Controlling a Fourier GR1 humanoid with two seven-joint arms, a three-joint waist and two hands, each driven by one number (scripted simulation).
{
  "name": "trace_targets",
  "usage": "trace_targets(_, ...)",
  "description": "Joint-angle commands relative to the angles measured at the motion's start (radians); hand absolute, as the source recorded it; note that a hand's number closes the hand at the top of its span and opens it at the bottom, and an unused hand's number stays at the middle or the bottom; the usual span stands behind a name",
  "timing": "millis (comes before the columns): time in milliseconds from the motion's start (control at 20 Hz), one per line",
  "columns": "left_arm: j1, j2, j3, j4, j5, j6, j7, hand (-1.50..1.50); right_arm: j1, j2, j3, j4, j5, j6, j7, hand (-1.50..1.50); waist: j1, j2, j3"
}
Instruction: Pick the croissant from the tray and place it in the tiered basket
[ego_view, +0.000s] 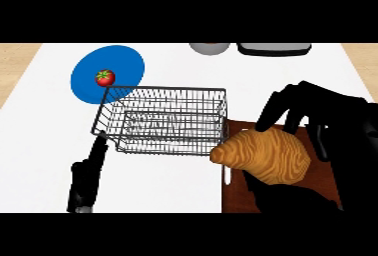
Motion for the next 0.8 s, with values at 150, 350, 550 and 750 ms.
trace_targets(150, 0.02, 0.01, -0.001, -0.019, 0.012, -0.031, -0.002, 0.0, -0.27, 0.009, -0.035, 0.21, -0.084, -0.038, 0.21, 1.5, 0.009, 0.002, -0.001)
trace_targets(350, -0.007, 0.028, 0.018, 0.003, 0.021, -0.052, 0.015, 0.0, -0.297, 0.009, -0.045, 0.384, -0.096, -0.099, 0.092, 1.5, 0.009, 0.005, -0.001)
trace_targets(550, 0.0, -0.002, 0.007, -0.016, -0.007, -0.007, 0.003, 0.0, -0.217, 0.009, 0.033, 0.452, -0.057, -0.175, -0.018, 1.5, 0.006, 0.006, 0.0)
trace_targets(750, 0.002, -0.009, 0.028, 0.067, 0.012, -0.027, -0.074, 0.0, -0.206, 0.009, 0.11, 0.545, -0.031, -0.26, -0.043, 1.5, 0.005, 0.006, 0.0)
